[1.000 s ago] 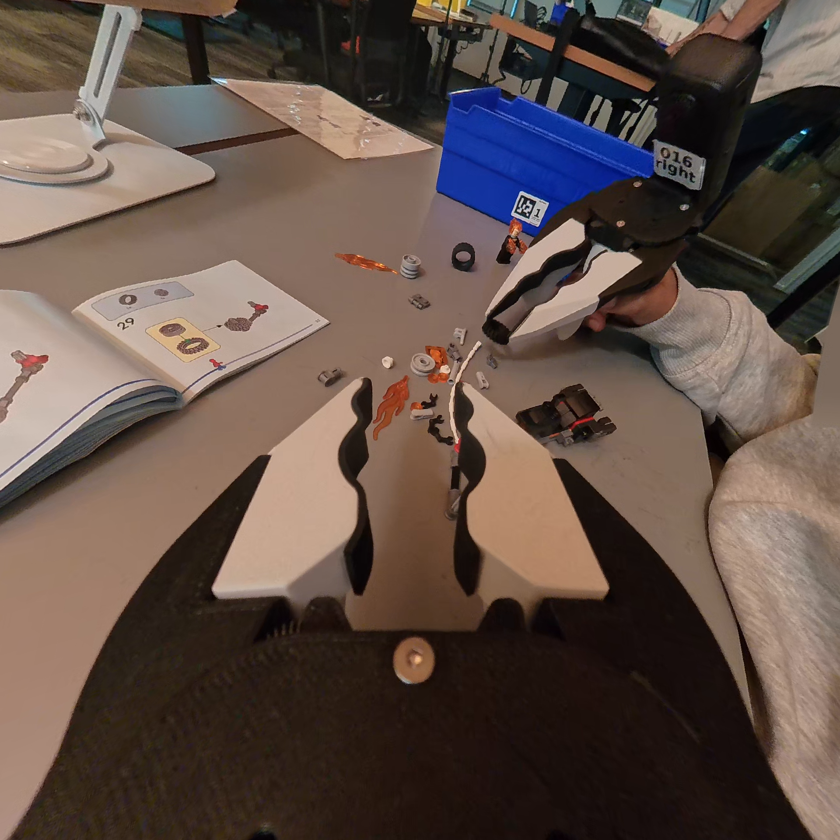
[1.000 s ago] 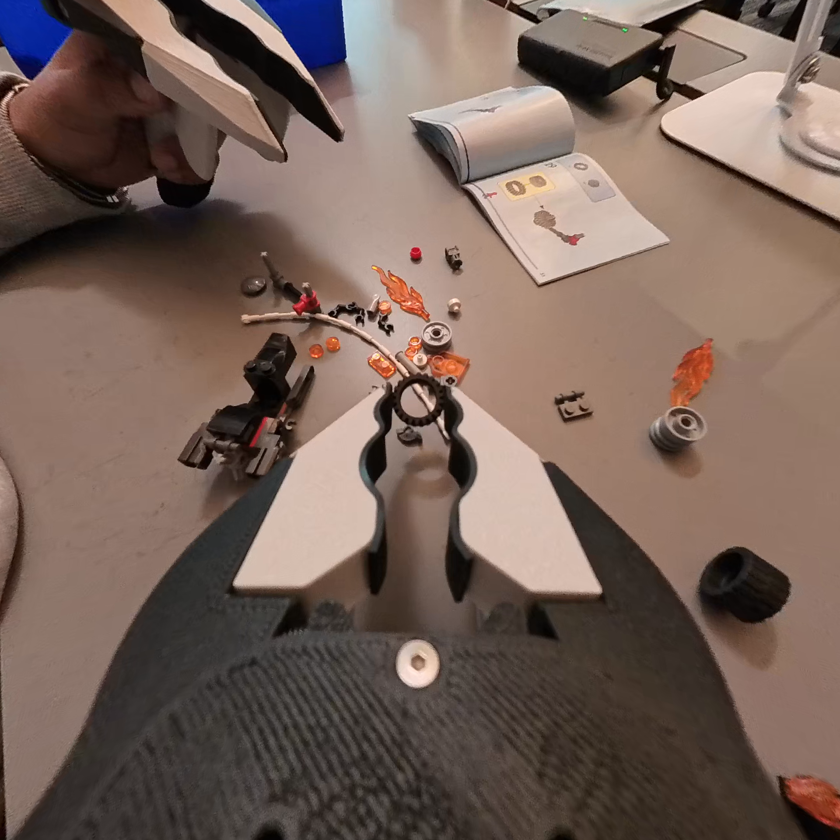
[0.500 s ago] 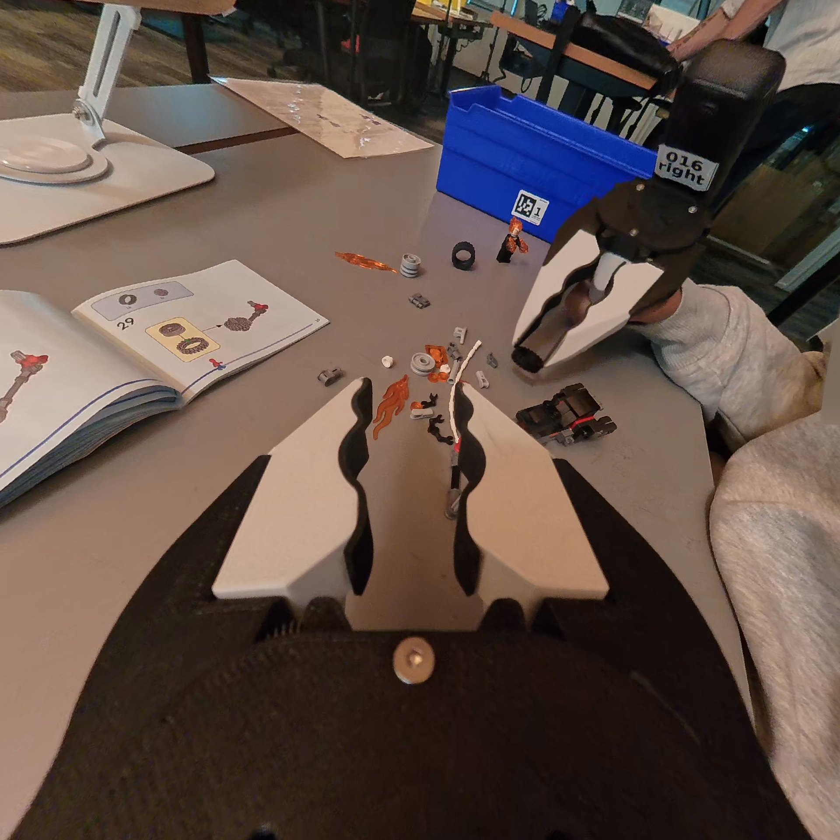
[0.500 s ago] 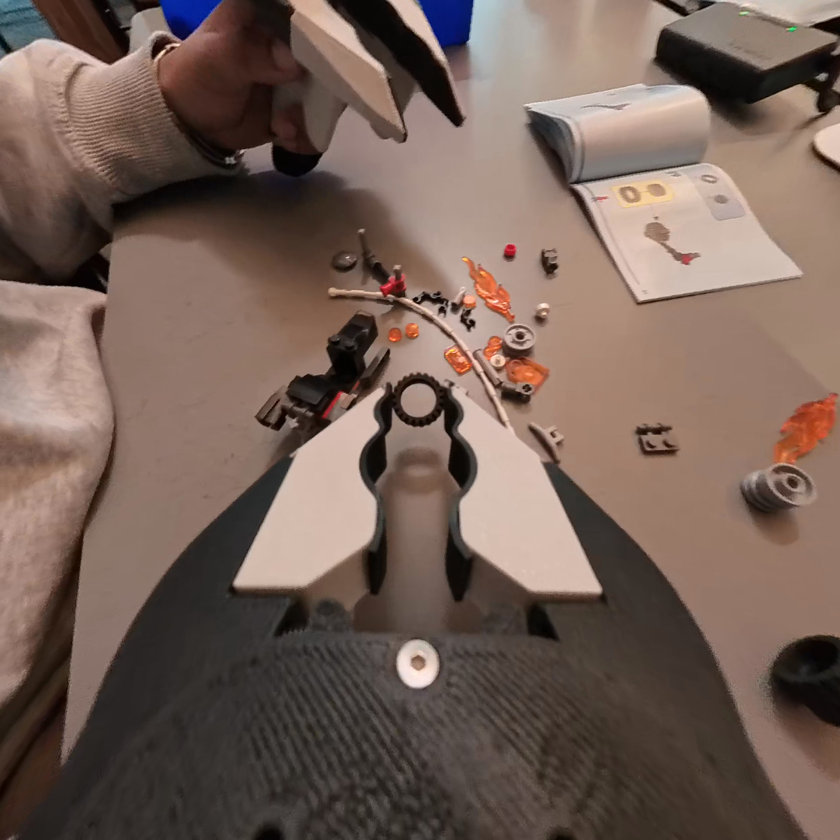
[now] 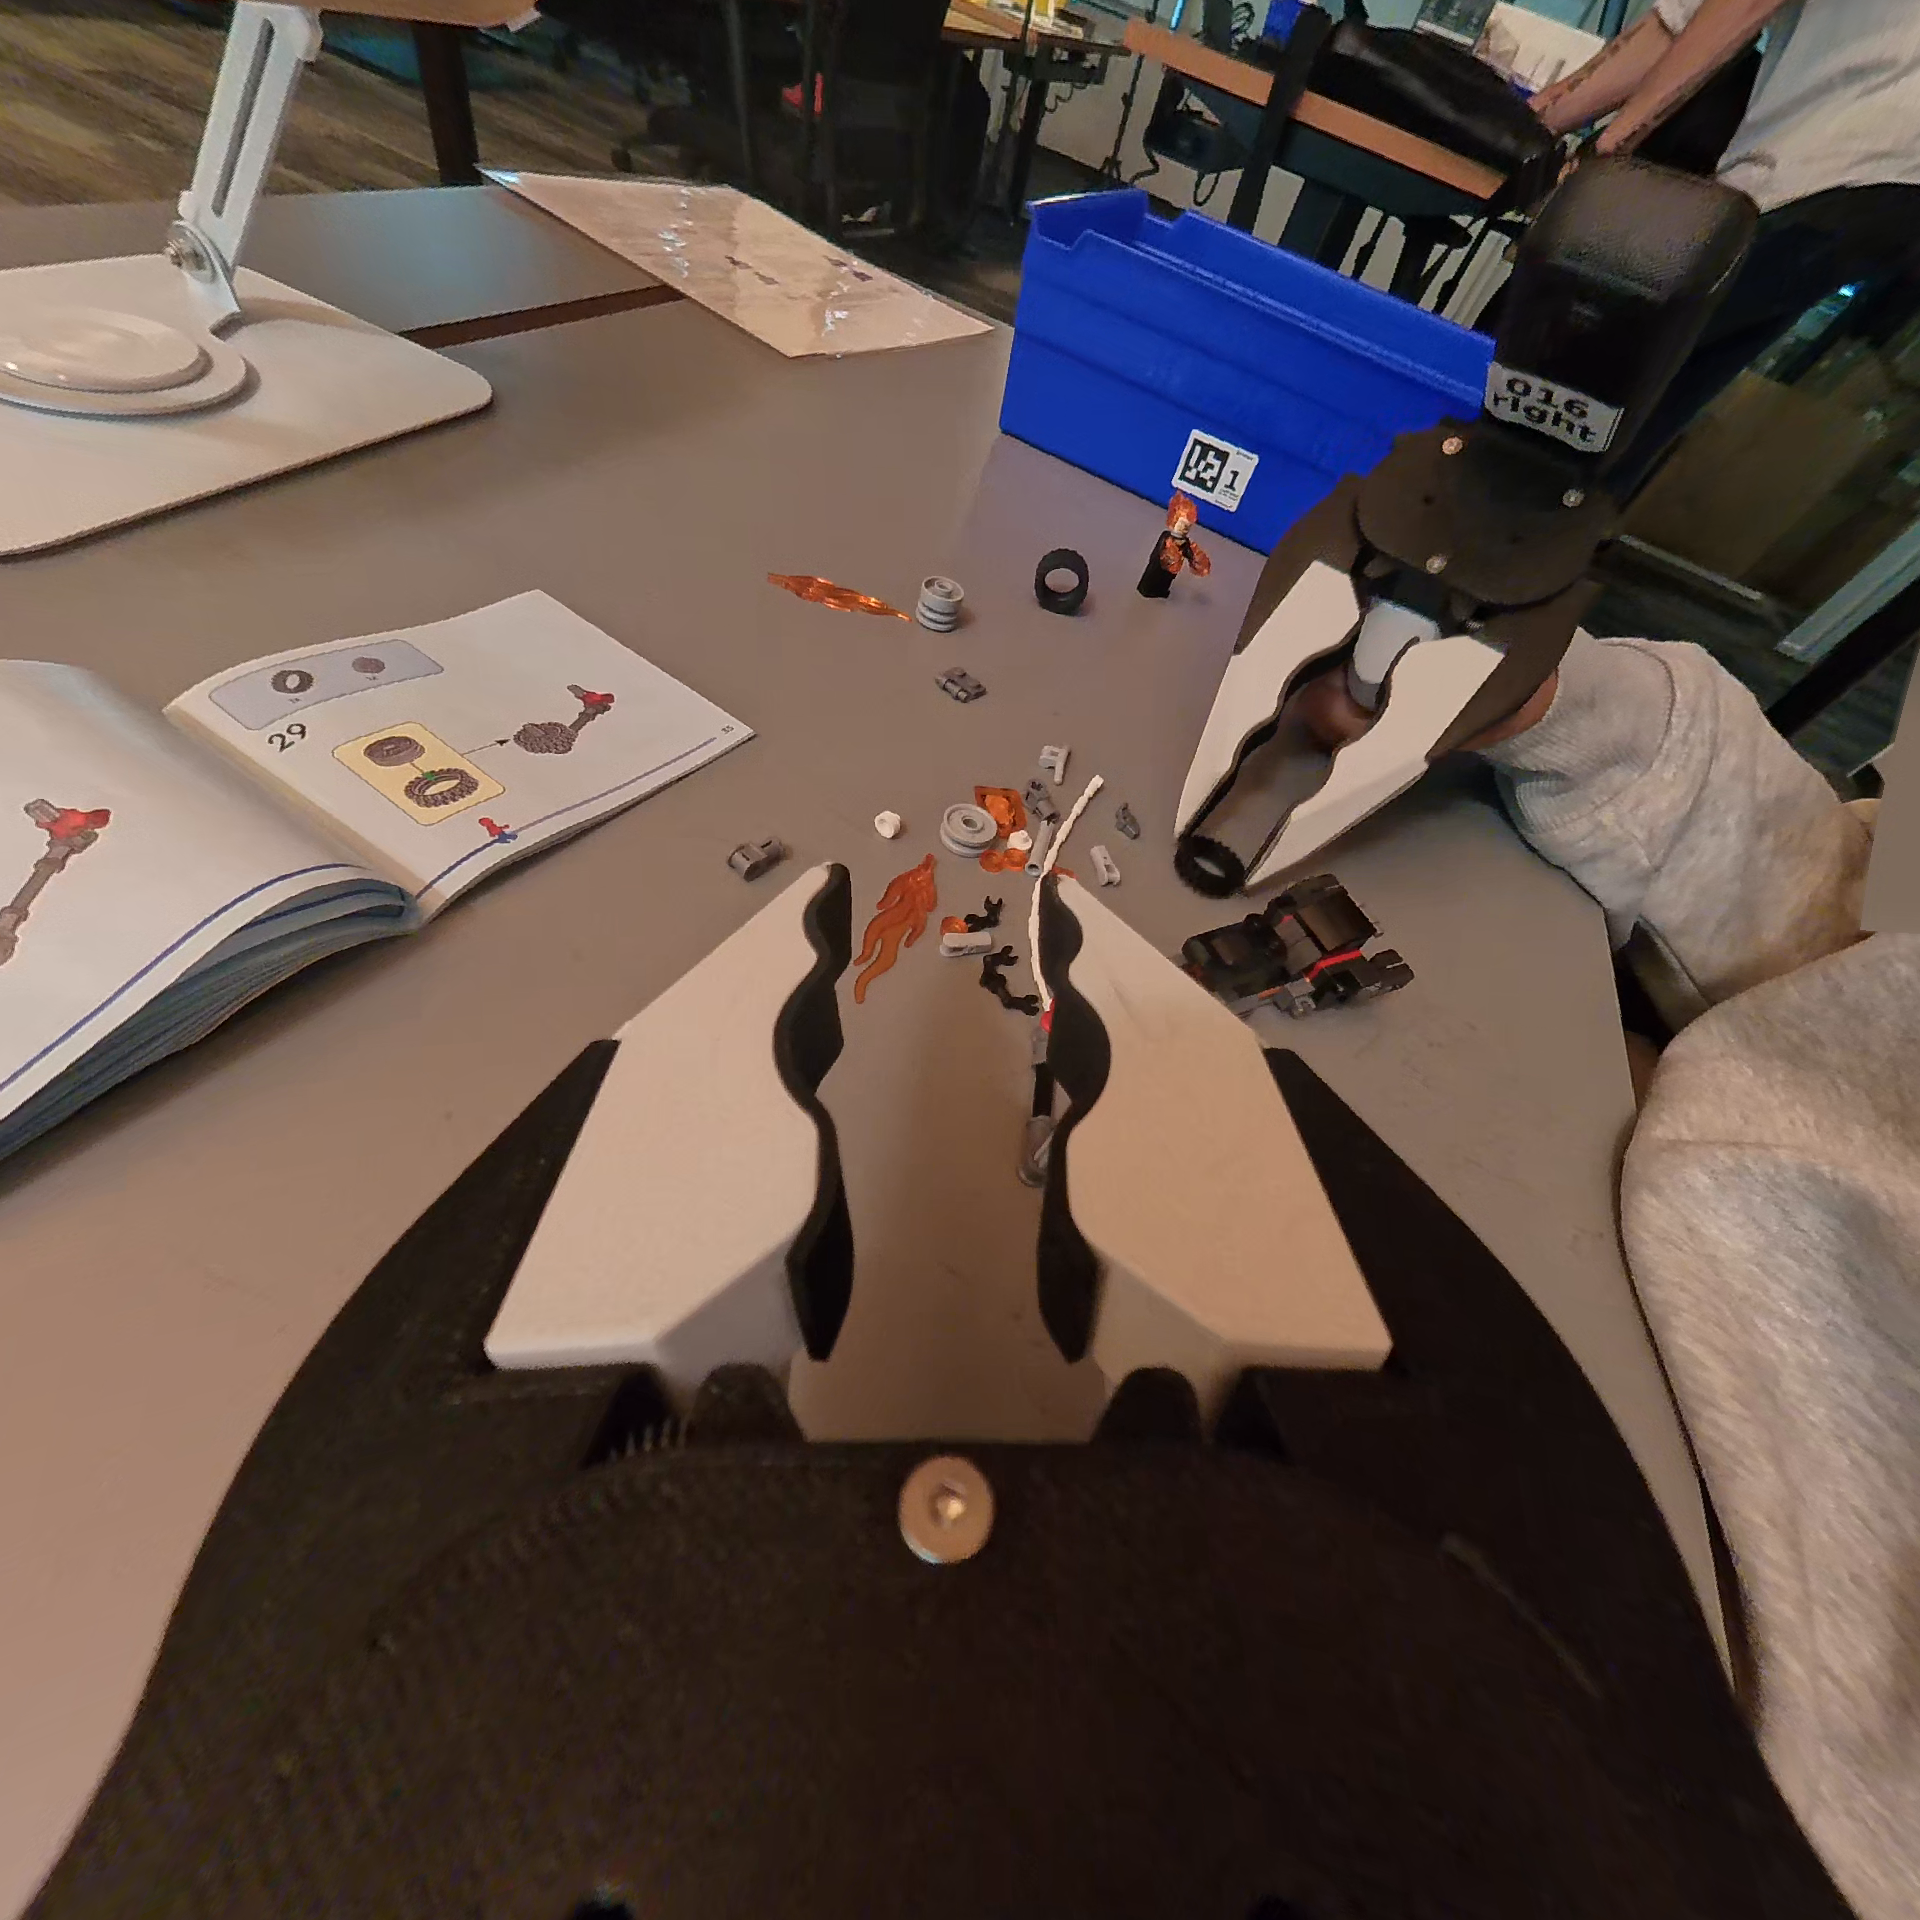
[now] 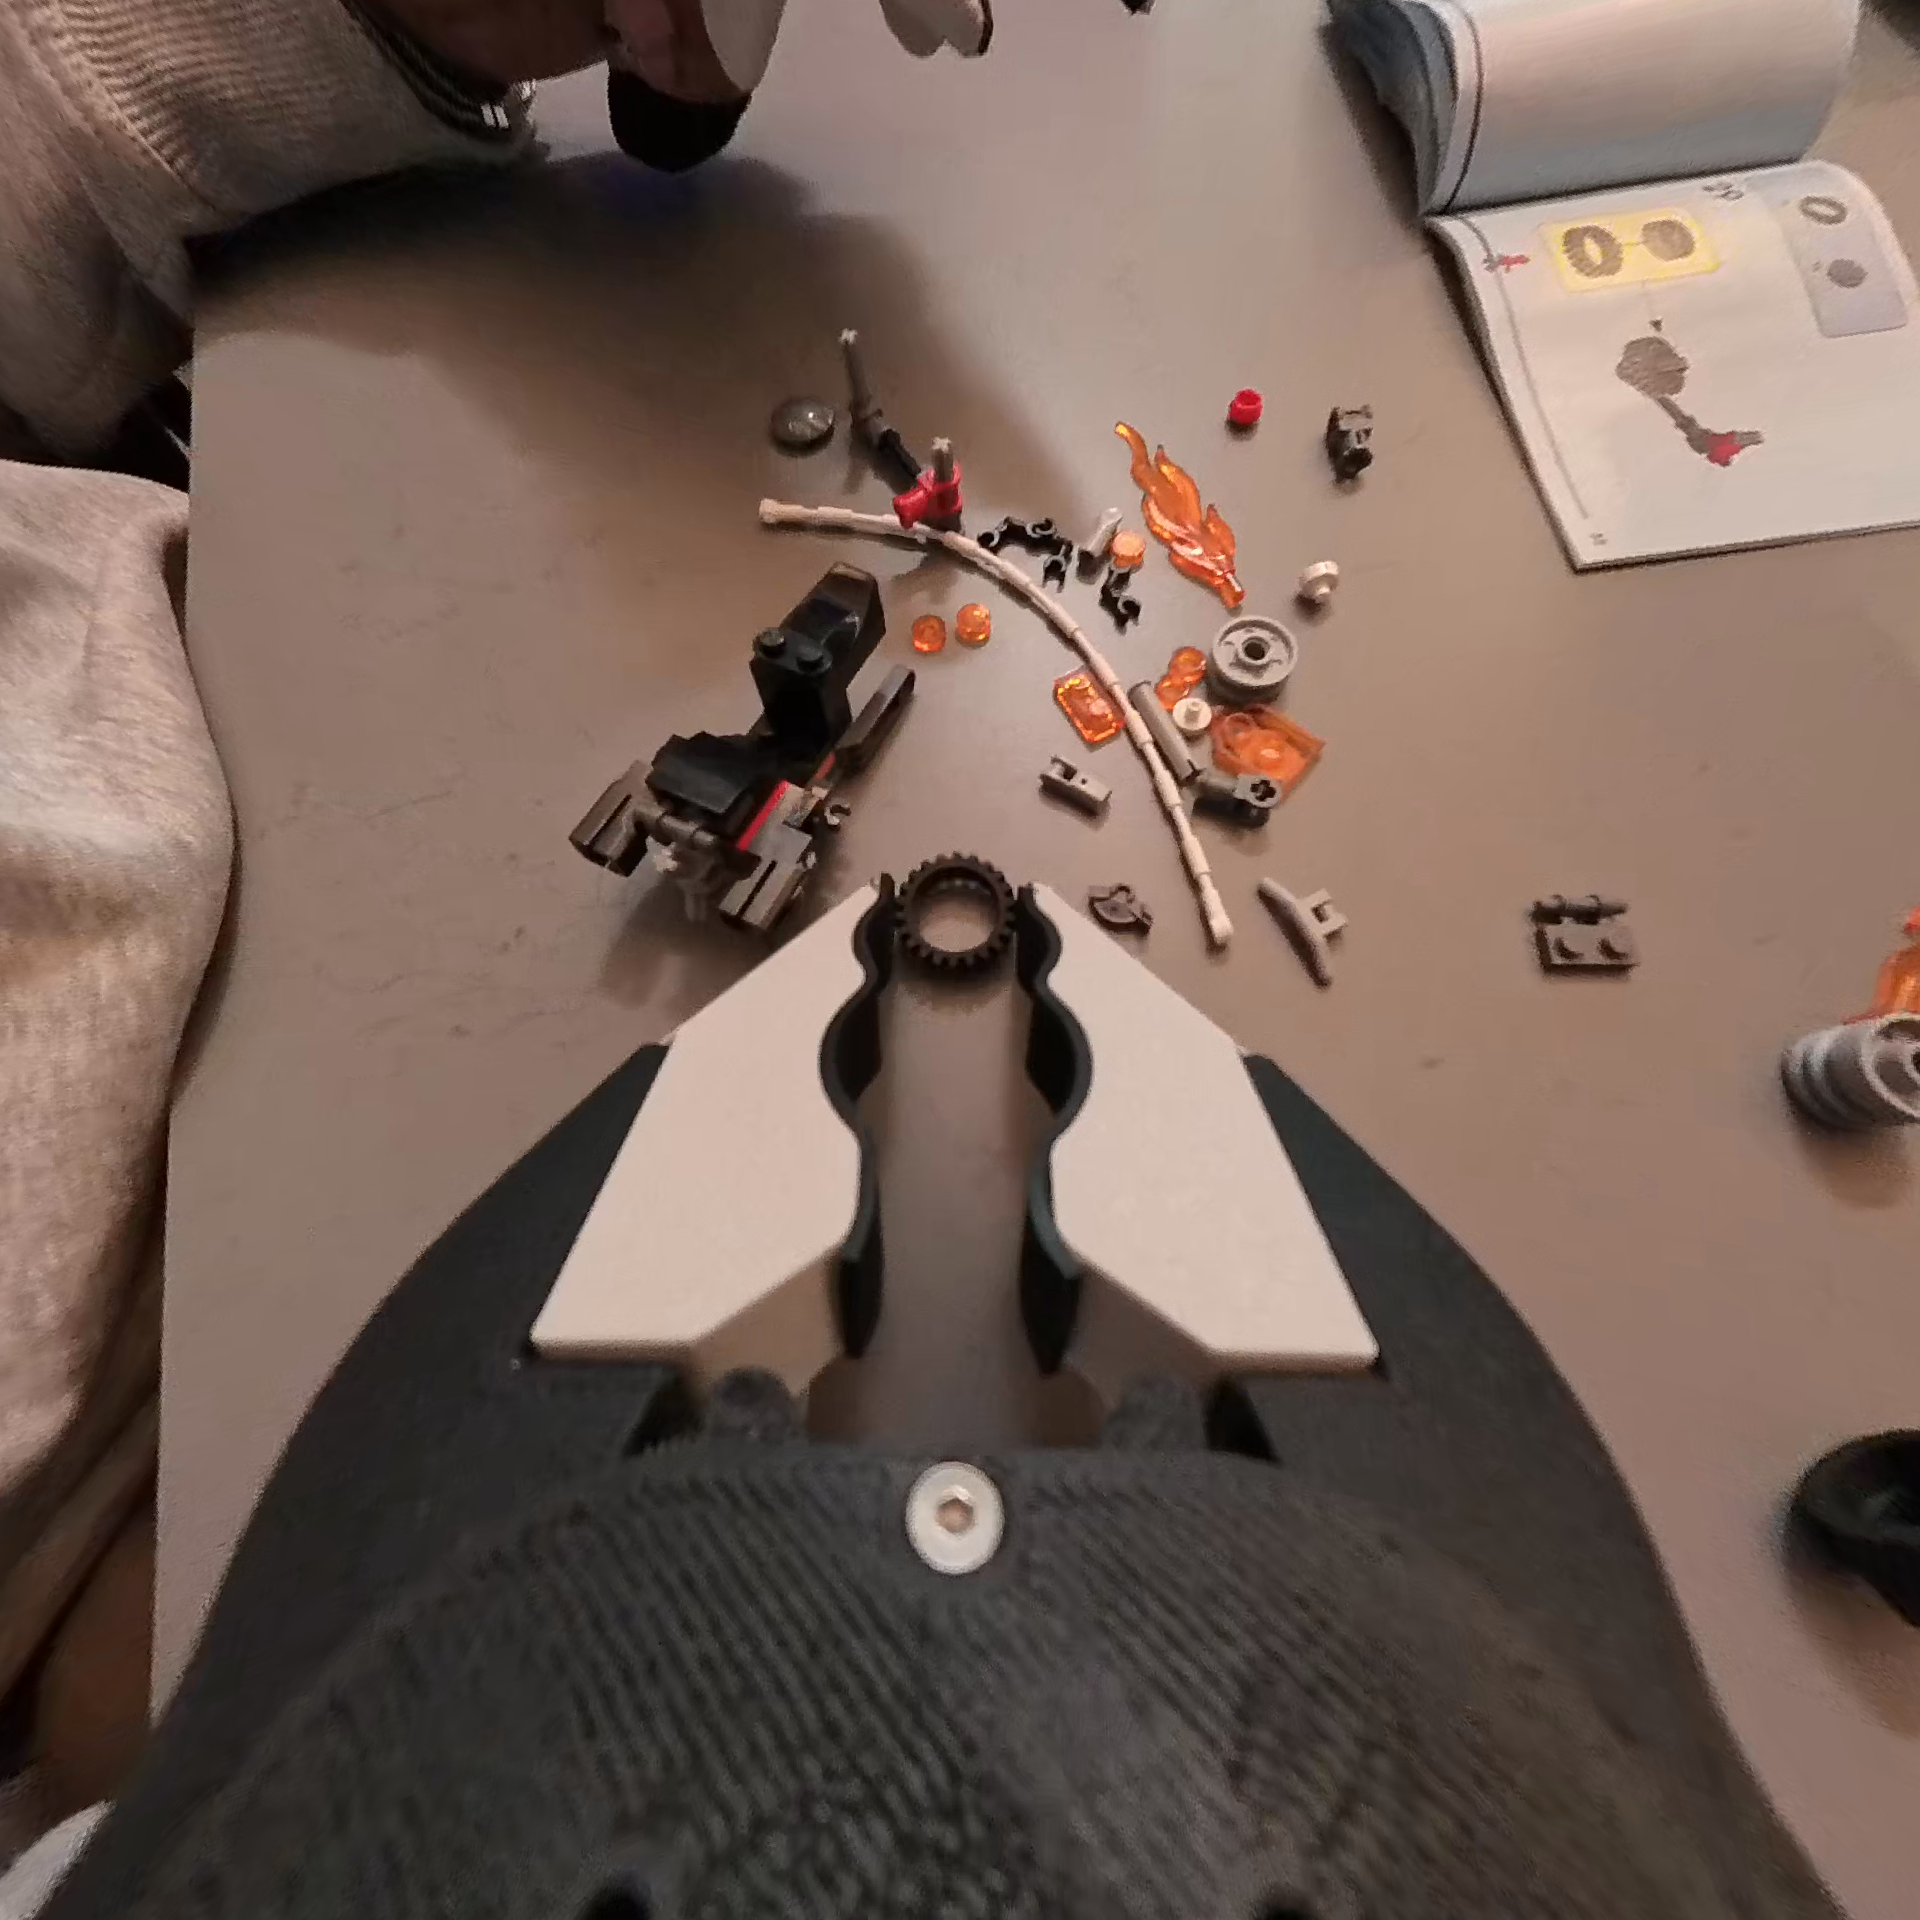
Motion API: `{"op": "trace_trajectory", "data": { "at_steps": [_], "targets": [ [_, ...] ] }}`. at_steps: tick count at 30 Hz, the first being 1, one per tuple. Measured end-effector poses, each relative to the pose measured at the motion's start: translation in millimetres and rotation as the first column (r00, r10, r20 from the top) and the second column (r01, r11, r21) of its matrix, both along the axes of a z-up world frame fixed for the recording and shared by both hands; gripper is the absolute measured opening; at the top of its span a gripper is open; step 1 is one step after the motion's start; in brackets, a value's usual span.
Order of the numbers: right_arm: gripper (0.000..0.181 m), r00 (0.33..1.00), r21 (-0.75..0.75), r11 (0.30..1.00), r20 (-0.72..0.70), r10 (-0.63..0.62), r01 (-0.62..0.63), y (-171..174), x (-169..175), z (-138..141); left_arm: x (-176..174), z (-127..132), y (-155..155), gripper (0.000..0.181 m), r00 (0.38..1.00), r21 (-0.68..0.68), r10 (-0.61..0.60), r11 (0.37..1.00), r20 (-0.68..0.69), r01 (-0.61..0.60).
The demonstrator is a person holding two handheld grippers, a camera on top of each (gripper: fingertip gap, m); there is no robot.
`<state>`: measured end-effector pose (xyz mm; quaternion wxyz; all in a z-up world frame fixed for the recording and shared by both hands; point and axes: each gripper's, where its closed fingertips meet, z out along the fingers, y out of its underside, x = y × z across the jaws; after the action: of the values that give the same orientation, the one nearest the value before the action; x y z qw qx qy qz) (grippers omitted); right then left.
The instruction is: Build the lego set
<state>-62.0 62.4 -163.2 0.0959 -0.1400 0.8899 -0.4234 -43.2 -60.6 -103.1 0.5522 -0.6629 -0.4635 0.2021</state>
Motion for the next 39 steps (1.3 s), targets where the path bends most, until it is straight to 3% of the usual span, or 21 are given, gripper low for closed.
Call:
{"op": "trace_trajectory", "data": {
  "at_steps": [8, 15, 24, 39],
  "targets": [
    [0.021, 1.000, 0.036, 0.999, -0.020, 0.004, -0.004, 0.7, 0.6, -6.3, -0.1, -0.4, 0.1, 0.034, 1.000, -0.002, 0.000, 1.000, 0.002, 0.000],
    [0.005, 0.998, 0.021, 1.000, -0.060, 0.004, -0.003, 4.4, -1.2, -4.8, 0.1, -0.4, 0.3, 0.034, 1.000, -0.003, -0.001, 1.000, 0.001, 0.001],
    [0.025, 0.998, 0.028, 1.000, -0.054, -0.014, 0.015, 2.4, -3.5, -6.6, -0.1, -1.3, 0.3, 0.034, 1.000, -0.007, 0.000, 1.000, 0.004, 0.000],
    [0.015, 0.998, 0.030, 0.999, -0.051, -0.019, 0.021, 2.0, -4.3, -6.6, -0.1, -2.3, 0.8, 0.034, 1.000, -0.012, -0.002, 1.000, 0.007, 0.002]
  ]
}}
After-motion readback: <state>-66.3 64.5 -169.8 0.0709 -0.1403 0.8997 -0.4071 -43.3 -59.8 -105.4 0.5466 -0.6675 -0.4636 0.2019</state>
